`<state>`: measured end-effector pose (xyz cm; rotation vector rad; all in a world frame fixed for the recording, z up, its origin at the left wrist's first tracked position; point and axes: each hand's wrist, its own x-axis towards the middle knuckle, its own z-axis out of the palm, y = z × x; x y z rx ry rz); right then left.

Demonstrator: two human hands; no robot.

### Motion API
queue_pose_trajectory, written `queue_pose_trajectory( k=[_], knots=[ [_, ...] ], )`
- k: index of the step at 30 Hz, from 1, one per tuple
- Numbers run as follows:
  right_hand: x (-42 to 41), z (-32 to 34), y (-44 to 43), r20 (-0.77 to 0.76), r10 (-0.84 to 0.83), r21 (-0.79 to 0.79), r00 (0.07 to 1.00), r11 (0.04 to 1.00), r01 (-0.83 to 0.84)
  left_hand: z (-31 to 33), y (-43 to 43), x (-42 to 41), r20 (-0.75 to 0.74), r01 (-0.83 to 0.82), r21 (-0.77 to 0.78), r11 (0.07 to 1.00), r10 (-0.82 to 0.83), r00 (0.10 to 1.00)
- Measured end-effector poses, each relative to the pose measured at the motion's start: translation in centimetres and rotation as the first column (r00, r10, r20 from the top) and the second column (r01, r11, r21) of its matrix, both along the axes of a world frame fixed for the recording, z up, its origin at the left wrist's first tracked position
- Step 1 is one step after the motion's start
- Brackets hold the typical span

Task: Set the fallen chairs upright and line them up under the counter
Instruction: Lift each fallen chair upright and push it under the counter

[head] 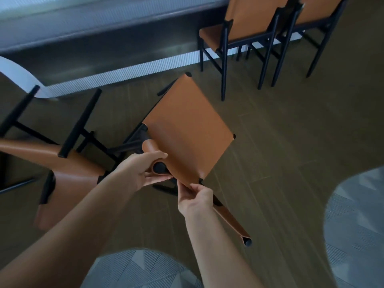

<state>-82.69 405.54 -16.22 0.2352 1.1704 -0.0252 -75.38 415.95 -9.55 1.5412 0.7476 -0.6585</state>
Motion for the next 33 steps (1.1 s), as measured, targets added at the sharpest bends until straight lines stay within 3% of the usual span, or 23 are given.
queue_pose_trajectory(
  k=[4,11,15,20,23,28,33],
  knots=[
    [1.9,1.1,1.9,0.032,-0.002,-0.043,0.999,0.999,0.003,0.8,2.0,1.8,0.043,-0.026,-0.011,1.000,0.026,0.999],
    [5.3,2.4,6.0,0.102,-0.040,-0.064,0.994,0.997,0.047,0.1,4.2,3.1,0.212,0.005,0.151,0.988,-0.037,0.977],
    [8.0,3.3,8.6,0.176,0.006,-0.151,0.984,0.988,0.021,-1.4,5.0,3.5,0.305,-0.032,0.078,0.996,0.007,0.952],
    [10.4,3.5,11.8,0.244,0.127,-0.297,0.961,0.954,-0.050,-1.6,6.0,6.7,0.253,0.021,0.101,0.995,-0.047,0.966],
    [10.6,2.9,13.1,0.271,0.023,-0.326,0.962,0.943,0.069,-0.8,7.5,8.9,0.137,0.078,-0.012,0.997,-0.076,0.988],
    [10.2,1.7,12.0,0.126,-0.126,-0.298,0.984,0.941,0.158,0.1,9.1,11.7,0.050,0.073,-0.084,0.994,-0.069,0.996],
    [11.5,1.3,10.9,0.083,-0.056,-0.306,0.995,0.949,0.079,0.3,9.3,12.4,-0.020,0.017,-0.154,0.988,-0.020,1.000]
  ],
)
